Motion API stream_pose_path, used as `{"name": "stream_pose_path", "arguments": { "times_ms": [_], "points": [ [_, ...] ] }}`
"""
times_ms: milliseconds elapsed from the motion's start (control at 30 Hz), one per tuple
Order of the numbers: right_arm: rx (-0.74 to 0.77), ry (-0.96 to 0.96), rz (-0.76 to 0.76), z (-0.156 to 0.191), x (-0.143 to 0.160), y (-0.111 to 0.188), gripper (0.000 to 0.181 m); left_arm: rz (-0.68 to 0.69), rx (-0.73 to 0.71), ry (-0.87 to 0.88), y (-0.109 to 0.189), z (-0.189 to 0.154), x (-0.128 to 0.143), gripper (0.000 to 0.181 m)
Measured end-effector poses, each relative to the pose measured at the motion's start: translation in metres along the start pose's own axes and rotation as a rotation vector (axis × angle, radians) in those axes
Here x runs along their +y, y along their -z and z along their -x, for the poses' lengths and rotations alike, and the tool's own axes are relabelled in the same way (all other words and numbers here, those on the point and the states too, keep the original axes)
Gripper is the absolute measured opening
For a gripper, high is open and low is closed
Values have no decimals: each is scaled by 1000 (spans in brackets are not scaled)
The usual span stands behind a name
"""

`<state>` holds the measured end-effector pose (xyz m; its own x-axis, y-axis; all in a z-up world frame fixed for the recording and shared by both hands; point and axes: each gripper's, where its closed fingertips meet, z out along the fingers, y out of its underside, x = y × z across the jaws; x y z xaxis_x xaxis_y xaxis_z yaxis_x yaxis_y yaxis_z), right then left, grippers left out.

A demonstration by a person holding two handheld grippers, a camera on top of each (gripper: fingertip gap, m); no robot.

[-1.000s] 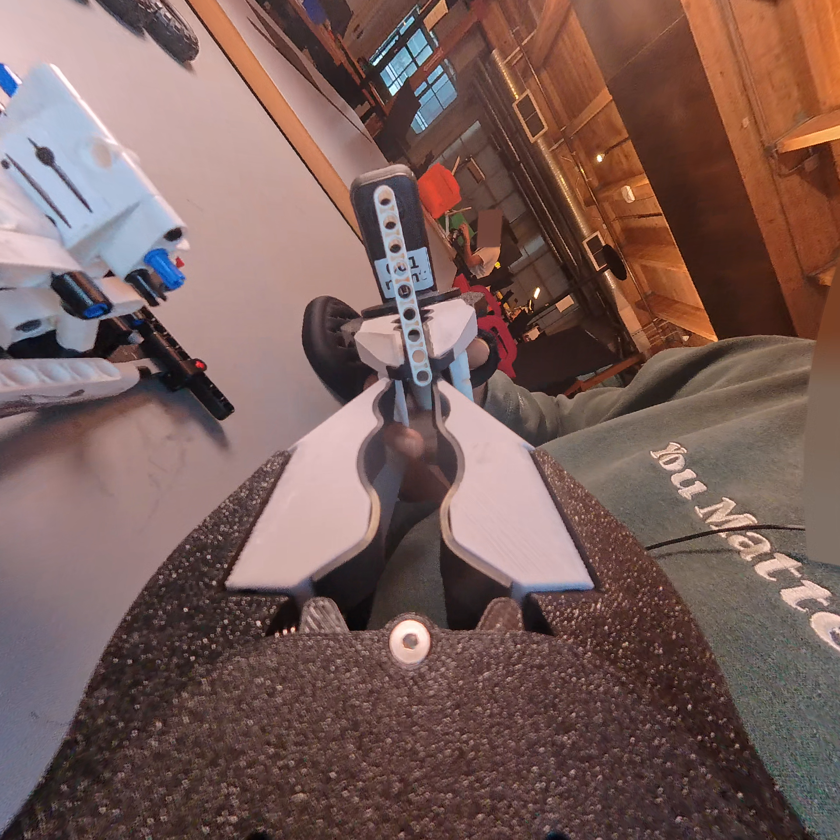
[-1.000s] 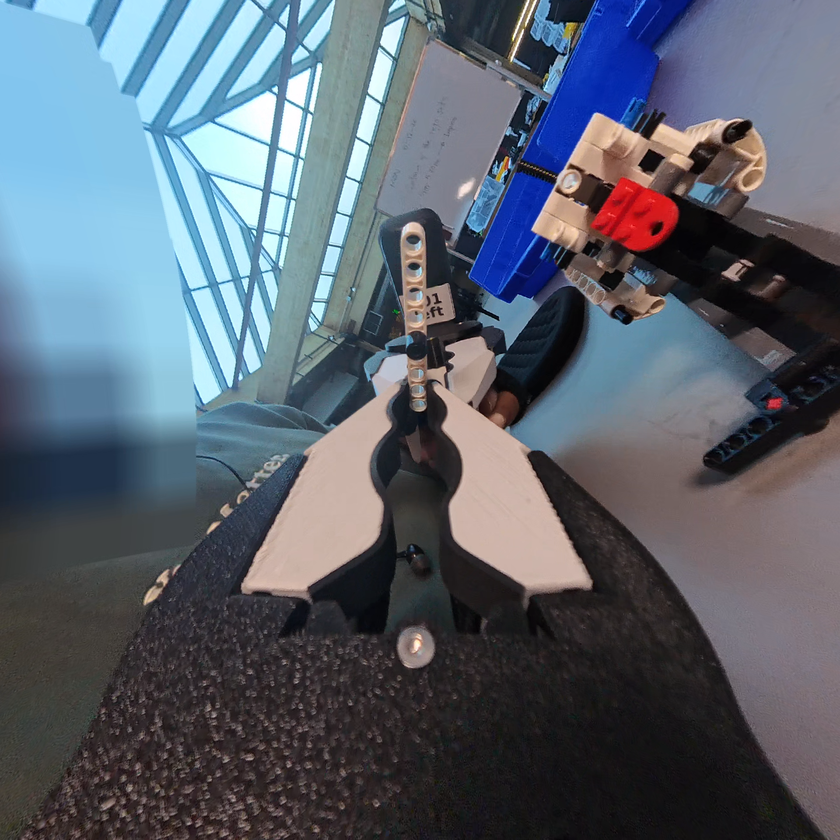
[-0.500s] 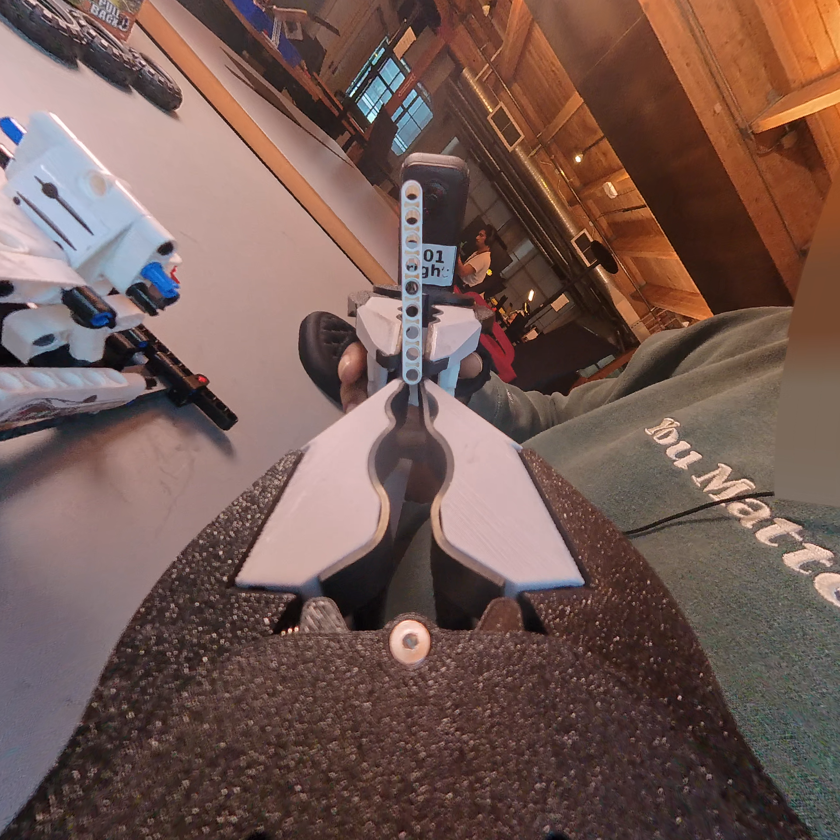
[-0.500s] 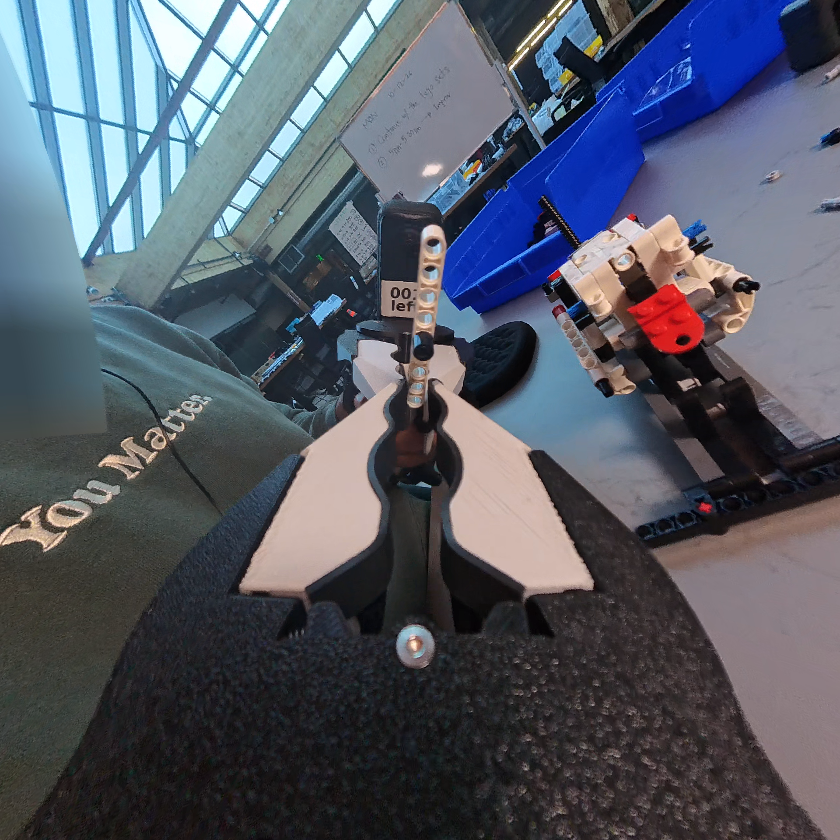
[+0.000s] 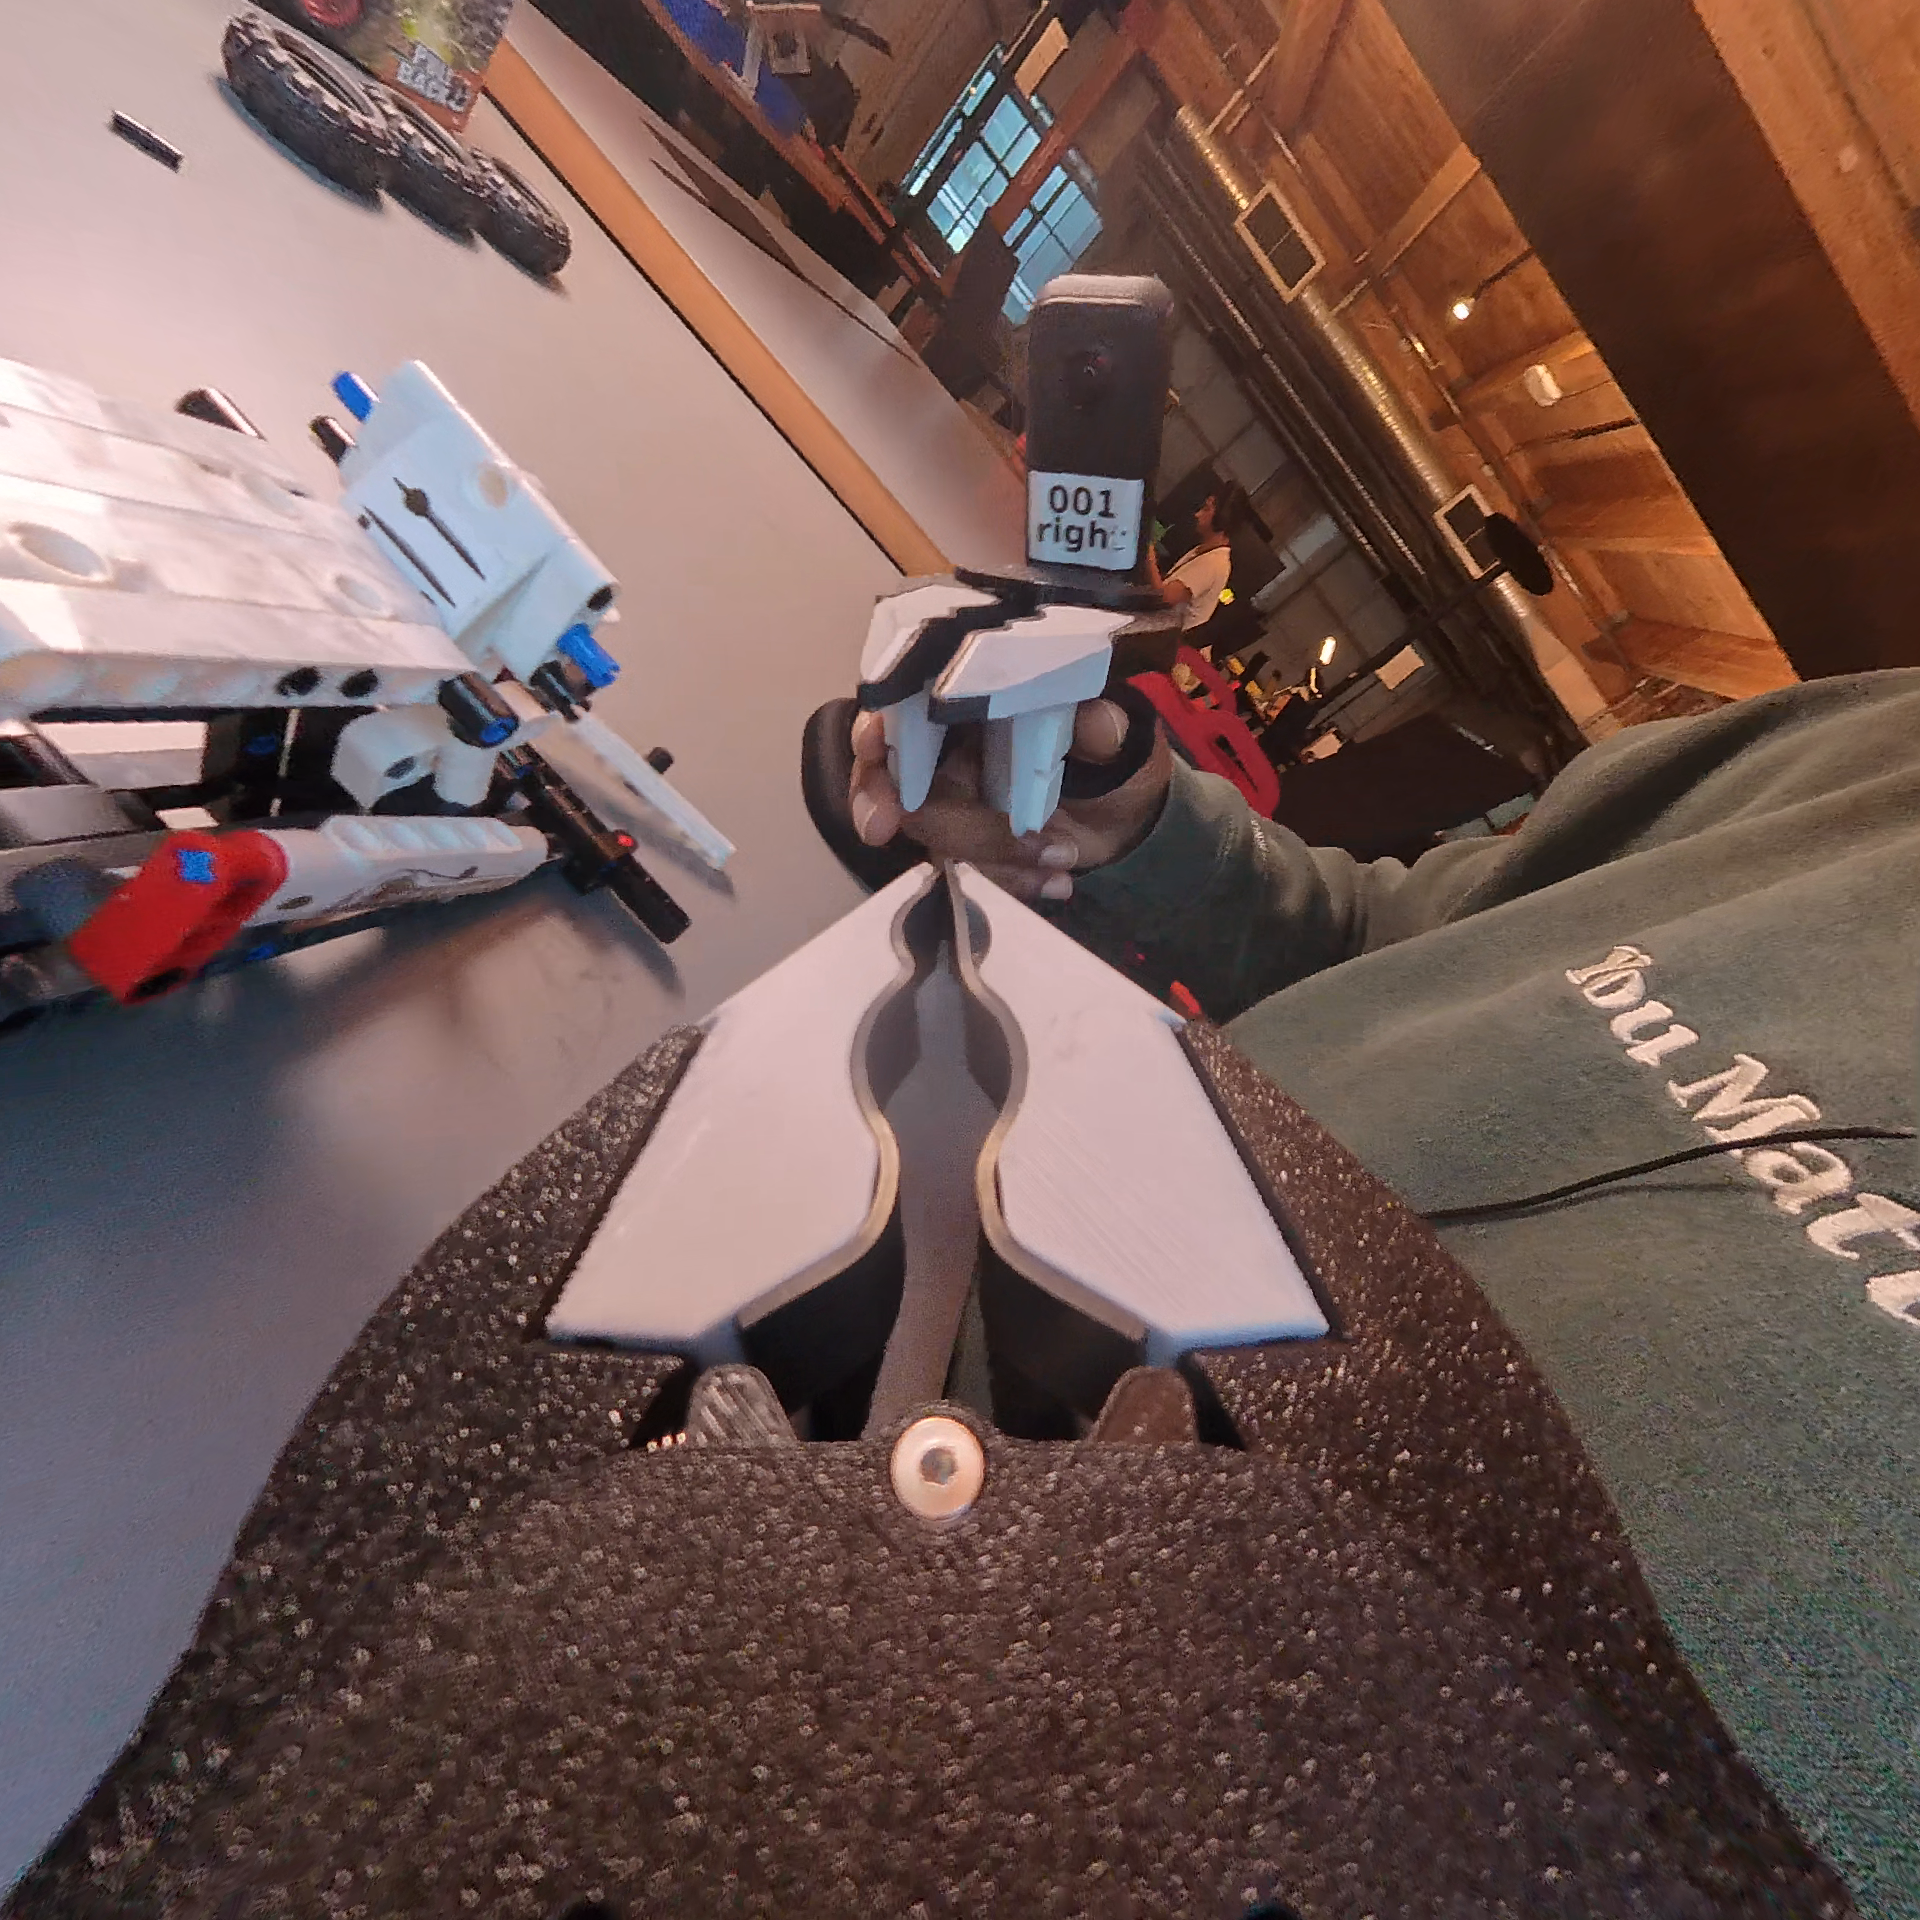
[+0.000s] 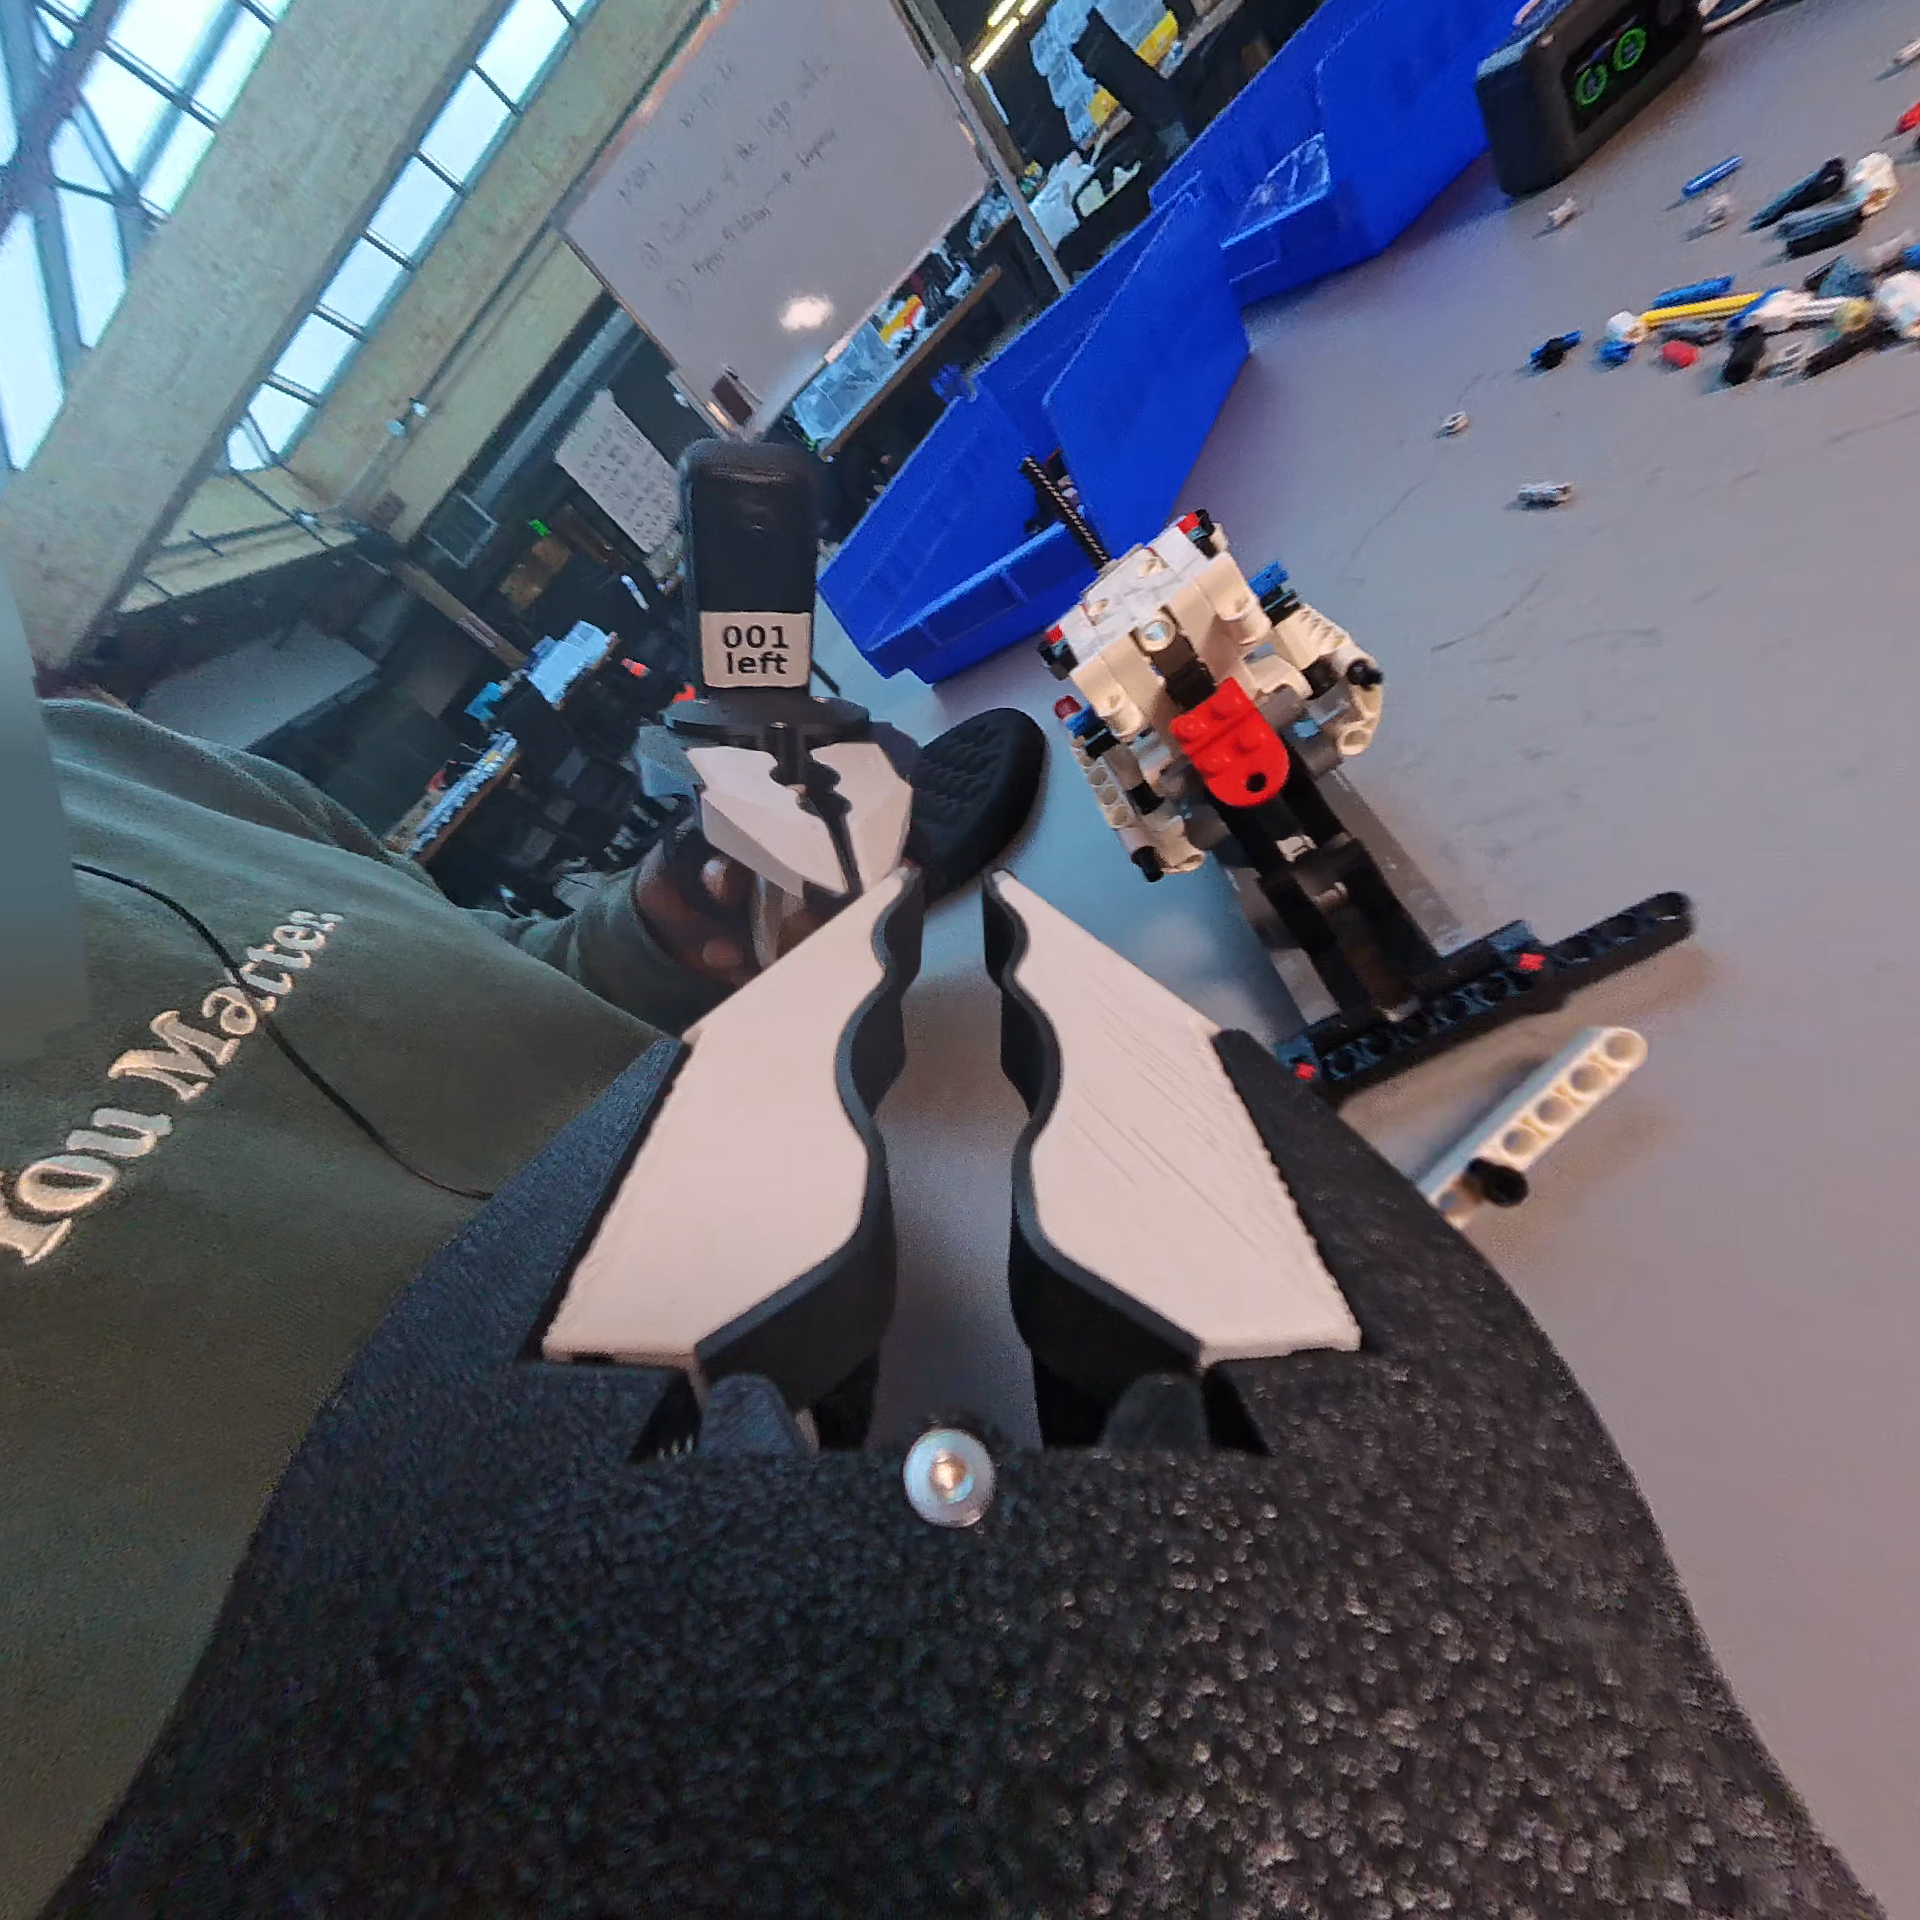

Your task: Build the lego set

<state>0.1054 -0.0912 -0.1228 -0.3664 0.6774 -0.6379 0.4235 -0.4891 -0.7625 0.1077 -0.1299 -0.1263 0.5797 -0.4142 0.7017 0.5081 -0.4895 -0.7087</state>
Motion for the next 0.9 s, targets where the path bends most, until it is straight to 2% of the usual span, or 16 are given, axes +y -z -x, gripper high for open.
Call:
{"name": "stream_pose_path", "arguments": {
  "times_ms": [133, 267, 333, 433, 533, 600, 700, 733, 800, 900],
  "points": [
    [257, 206, 101, -35, -3, 27, 14, 14, -58, -59, 5, 9, -3, 0],
    [511, 368, 301, -69, 6, 60, 25, 34, -132, -160, 8, 16, -4, 10],
    [554, 393, 411, -76, 18, 66, 30, 40, -158, -198, 9, 19, -5, 16],
    [572, 410, 544, -84, 39, 60, 39, 47, -173, -241, 7, 20, -5, 24],
    [574, 421, 618, -94, 50, 49, 47, 57, -183, -268, 5, 21, -5, 27],
    [565, 392, 658, -101, 55, 46, 47, 64, -193, -273, 5, 22, -4, 27],
    [574, 402, 689, -107, 50, 48, 20, 65, -205, -264, 6, 24, -3, 25],
    [561, 403, 673, -106, 49, 46, 18, 61, -211, -255, 6, 25, -3, 24],
    [534, 391, 593, -99, 40, 41, 18, 48, -205, -230, 6, 26, -4, 23],
    [419, 377, 363, -66, 11, 26, 17, 9, -170, -163, 1, 25, -10, 20]
  ]
}}
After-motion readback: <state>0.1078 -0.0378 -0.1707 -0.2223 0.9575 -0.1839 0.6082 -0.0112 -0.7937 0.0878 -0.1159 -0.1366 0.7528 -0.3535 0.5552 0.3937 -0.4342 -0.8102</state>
